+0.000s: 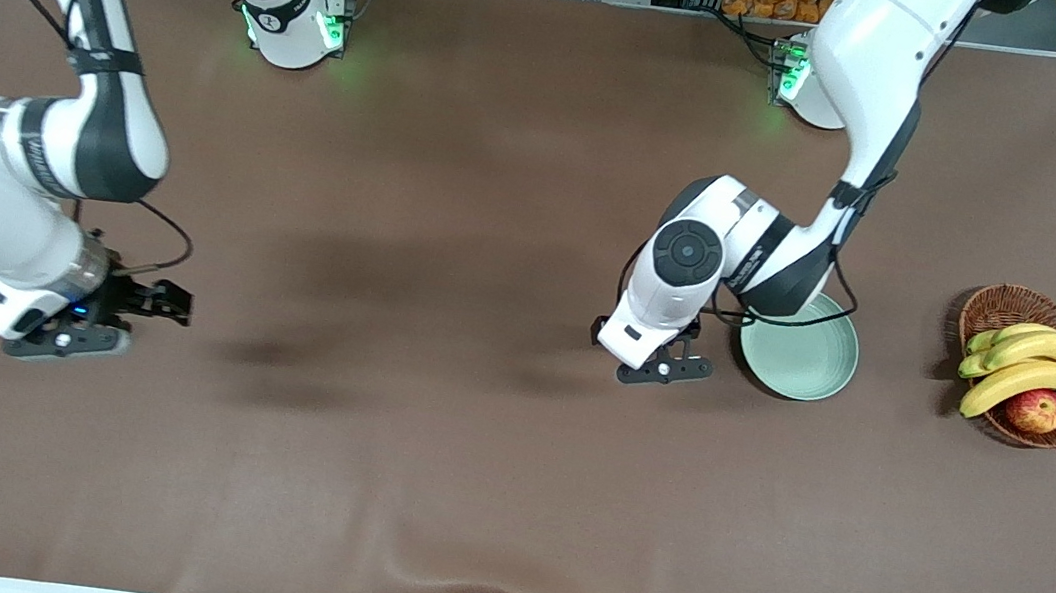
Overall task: Collect all strawberries into plate
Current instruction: 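Reach the left gripper to the strawberry while the right gripper returns, then grasp the strawberry with the left gripper while the right gripper grasps another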
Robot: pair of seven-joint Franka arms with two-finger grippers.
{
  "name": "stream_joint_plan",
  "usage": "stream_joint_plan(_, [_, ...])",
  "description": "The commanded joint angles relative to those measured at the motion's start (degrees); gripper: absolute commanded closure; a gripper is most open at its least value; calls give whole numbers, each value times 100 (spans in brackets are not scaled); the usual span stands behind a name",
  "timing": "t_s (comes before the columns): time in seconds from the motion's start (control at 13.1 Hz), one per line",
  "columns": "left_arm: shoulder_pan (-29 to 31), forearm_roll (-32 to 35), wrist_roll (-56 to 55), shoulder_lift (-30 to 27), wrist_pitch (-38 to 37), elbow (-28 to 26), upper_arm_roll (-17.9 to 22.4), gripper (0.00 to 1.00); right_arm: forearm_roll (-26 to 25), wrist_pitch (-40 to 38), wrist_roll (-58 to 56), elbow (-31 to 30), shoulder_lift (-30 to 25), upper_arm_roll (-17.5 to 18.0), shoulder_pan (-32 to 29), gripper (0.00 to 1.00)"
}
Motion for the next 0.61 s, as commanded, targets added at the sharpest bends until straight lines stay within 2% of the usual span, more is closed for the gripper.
stream_joint_plan(0.0, [-298,173,-1177,291,155,124,37,0,-255,42,-338,-230,-169,111,-484,0])
stream_joint_plan(0.15, [-317,209,-1724,371,182,89,37,0,-527,155,-322,-239,-125,111,-651,0])
stream_joint_plan(0.53, [-238,209,-2016,424,182,-60,72,1,-537,621,-251,-230,410,111,-1056,0])
